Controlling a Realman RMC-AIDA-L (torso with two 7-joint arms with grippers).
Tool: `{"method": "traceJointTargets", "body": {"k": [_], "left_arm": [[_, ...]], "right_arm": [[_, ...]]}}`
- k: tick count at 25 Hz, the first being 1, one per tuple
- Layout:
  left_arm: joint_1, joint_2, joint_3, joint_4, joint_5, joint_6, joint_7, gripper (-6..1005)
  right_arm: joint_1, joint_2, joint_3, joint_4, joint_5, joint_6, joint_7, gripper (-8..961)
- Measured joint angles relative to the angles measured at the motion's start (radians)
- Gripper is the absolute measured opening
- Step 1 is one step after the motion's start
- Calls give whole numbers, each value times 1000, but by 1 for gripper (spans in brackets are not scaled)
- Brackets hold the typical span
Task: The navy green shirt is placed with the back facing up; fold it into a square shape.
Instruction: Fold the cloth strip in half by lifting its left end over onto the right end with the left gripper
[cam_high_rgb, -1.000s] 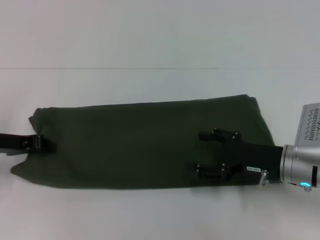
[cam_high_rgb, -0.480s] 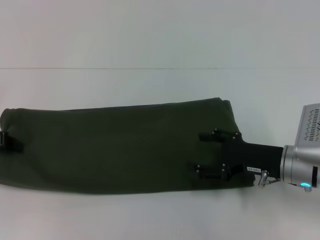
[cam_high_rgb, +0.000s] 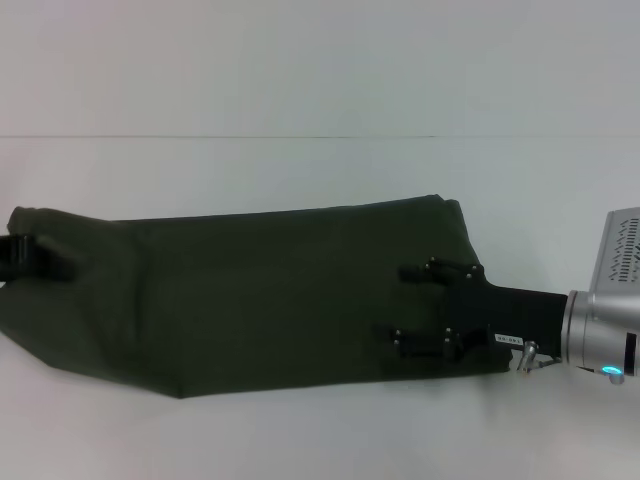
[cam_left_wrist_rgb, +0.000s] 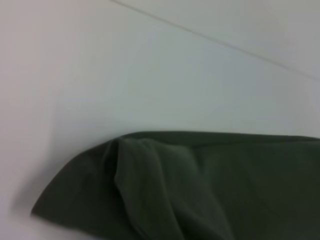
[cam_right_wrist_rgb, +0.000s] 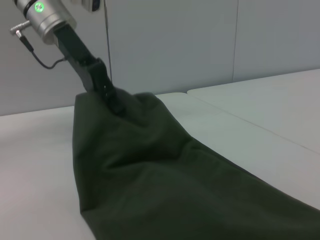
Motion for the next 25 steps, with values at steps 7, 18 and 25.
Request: {"method": "traceJointTargets", "body": {"k": [7,18,25], "left_arm": [[-35,-4,-61,4,-122,125,-35,95],[-70,-110,-67,-42,-251,116,-97,109],[-76,-168,-67,-168,-345,16,-82,124]], "right_arm": [[-1,0,0,7,0,3,-6,904],[-3,0,0,11,0,3,-10,905],[-1,0,5,11,1,3,-11,904]]}}
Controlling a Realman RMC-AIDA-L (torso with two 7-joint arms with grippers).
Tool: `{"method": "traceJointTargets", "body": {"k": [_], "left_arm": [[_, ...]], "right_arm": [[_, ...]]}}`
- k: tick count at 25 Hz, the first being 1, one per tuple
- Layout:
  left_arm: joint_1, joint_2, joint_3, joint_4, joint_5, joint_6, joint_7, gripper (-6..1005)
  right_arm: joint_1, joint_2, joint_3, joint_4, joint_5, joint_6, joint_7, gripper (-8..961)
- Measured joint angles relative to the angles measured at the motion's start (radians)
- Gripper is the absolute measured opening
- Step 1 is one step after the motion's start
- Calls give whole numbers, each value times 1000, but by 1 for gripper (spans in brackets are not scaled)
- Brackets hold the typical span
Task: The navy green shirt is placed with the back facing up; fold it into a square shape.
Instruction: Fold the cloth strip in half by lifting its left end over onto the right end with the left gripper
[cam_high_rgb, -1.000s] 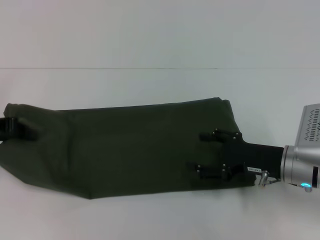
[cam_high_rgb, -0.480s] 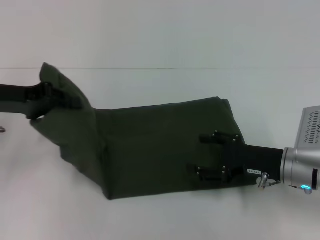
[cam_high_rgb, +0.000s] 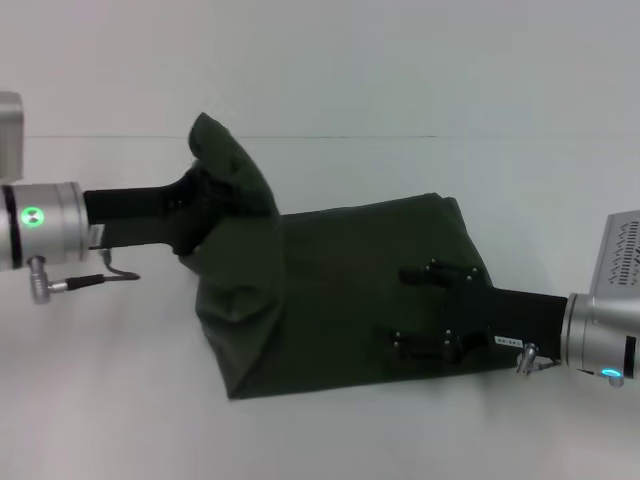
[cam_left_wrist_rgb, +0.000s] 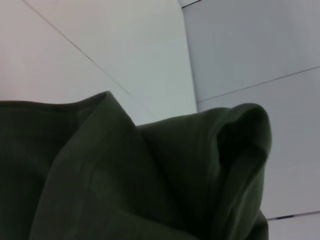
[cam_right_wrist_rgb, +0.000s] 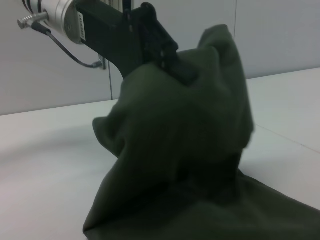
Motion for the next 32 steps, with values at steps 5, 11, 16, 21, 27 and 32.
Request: {"method": "traceJointTargets", "body": {"k": [5,11,16,21,27,32], "left_arm": [[0,-43,2,-38,-78,-36,33,134],[-1,-83,3,-47,-163,-44,80,146],[-3,-103,4,-55,-212,-62,105,157],[-12,-122,6,-76,-215,-88,132,167],[-24,-144,6,-142,-248,-137,207,179],[-43,-146,2,-229,-266,-189,290,189]], "right_arm": [[0,1,-5,0,0,1,-1,904],[-3,2,-5,0,0,-1,-3,905],[-3,2,-5,0,-4,-1,-4,905],[-8,1,-6,0,-2,-1,-6,904],[-19,0,-4,0,-1,2,-14,905],[-43,-2,4,-11,0,1,-14,905]]}}
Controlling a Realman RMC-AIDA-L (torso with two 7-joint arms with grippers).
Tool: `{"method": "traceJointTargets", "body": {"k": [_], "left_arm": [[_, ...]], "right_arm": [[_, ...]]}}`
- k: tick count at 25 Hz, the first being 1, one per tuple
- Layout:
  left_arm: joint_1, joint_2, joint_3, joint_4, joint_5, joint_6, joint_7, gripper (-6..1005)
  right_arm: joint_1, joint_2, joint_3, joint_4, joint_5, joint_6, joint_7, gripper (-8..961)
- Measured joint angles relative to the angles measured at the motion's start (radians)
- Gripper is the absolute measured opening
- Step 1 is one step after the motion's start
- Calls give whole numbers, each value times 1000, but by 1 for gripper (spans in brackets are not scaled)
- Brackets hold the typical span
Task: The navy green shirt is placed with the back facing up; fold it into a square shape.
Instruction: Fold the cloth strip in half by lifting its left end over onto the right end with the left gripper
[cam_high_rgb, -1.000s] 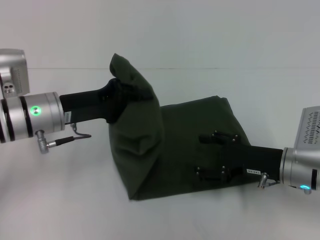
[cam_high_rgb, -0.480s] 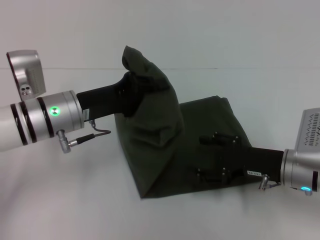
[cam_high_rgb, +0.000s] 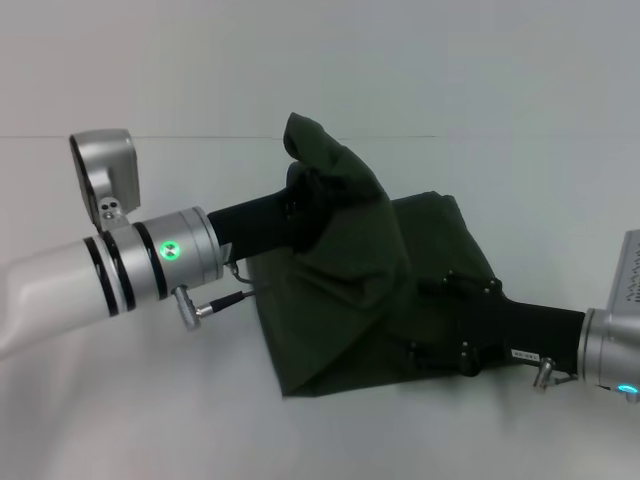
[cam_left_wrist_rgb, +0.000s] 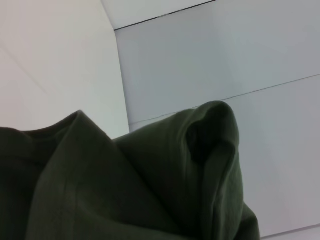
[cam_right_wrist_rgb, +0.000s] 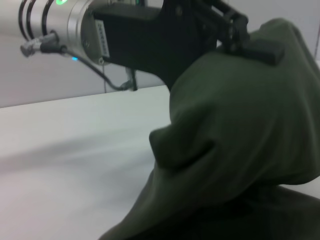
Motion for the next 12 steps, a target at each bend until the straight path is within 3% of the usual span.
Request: {"method": "traceJointTargets", "body": {"k": [12], "left_arm": [[-37,-8,-3,-118,-53,-51,133,214]], "right_arm": [[-54,-4,13,-42,1,-2,0,904]]}}
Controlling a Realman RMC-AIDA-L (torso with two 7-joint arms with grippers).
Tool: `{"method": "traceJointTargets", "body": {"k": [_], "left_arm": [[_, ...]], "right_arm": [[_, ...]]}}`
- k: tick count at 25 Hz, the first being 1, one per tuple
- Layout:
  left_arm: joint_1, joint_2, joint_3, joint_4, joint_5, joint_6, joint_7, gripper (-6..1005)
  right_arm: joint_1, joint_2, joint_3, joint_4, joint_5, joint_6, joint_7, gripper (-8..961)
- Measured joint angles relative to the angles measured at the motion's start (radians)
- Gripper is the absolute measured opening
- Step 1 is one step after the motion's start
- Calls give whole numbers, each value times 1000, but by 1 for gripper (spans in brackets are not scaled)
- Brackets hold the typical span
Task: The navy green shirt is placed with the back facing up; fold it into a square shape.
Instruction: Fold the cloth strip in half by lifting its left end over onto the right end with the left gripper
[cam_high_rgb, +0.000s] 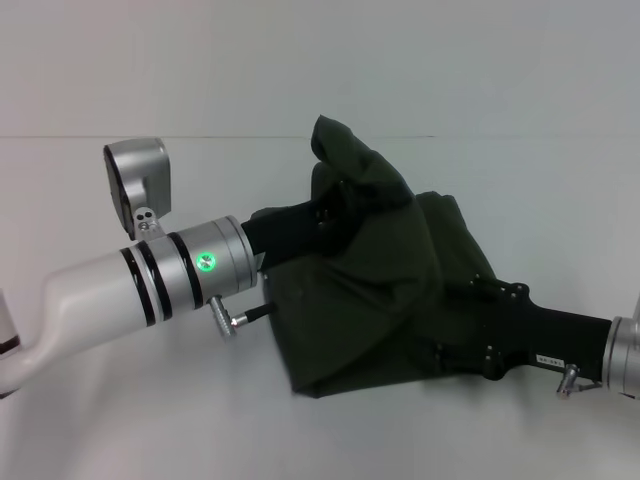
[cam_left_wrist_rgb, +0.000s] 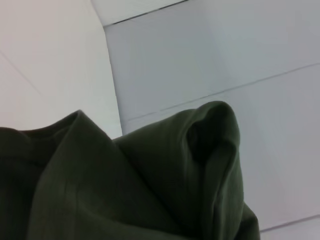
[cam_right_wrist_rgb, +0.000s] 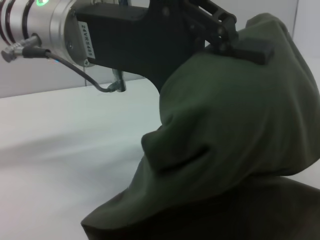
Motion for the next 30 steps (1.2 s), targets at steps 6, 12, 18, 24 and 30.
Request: {"method": "traceJointTargets", "body": {"k": [6,12,18,24,30], "left_arm": [[-2,0,5,-9,-1,-3,22,226],[-8,0,5,-27,-2,2,81,239],[-13,-2,1,-31,-12,4,122,270],[-12,-2,-1,-47,-56,4,164,395],[-16,-3,-1,-71,-70,-4,204,558]], "right_arm": [[-1,0,1,-1,0,0,0,905],[-1,0,1,-1,0,-1,0,905],[-16,-1,1,-10,0,-10,0,904],[-60,-2,29,-37,-1,-35,8,905],[-125,-5,100,-71,0,-87,9,904]]}}
